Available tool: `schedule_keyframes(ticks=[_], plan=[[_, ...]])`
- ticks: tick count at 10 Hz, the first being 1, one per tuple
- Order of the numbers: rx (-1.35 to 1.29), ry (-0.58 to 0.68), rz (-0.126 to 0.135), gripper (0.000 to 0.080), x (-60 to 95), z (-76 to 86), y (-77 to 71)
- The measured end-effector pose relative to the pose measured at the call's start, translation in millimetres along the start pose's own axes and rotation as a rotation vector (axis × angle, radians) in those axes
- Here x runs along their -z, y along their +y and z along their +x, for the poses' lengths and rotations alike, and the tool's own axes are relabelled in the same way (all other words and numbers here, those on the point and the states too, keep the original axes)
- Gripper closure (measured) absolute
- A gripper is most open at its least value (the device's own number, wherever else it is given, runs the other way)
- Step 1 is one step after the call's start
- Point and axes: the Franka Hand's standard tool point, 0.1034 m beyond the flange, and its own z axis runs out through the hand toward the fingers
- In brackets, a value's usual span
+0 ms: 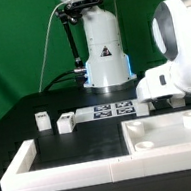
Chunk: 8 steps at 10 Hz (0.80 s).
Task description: Assemble one leg
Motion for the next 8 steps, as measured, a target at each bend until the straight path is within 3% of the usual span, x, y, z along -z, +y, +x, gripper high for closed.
schedule_keyframes(ticks=[3,4,5,6,8], plan=[[0.000,0.007,0.002,0.0198,0.7,1.4,-0.1],[-0.001,0.007,0.002,0.0373,0.7,1.5,0.0],[-0.001,0.007,0.002,0.0373,0.7,1.5,0.1],[-0.001,0.007,0.002,0.0511,0.7,1.5,0.2],[-0.001,0.007,0.002,0.0509,0.8,1.5,0.3]])
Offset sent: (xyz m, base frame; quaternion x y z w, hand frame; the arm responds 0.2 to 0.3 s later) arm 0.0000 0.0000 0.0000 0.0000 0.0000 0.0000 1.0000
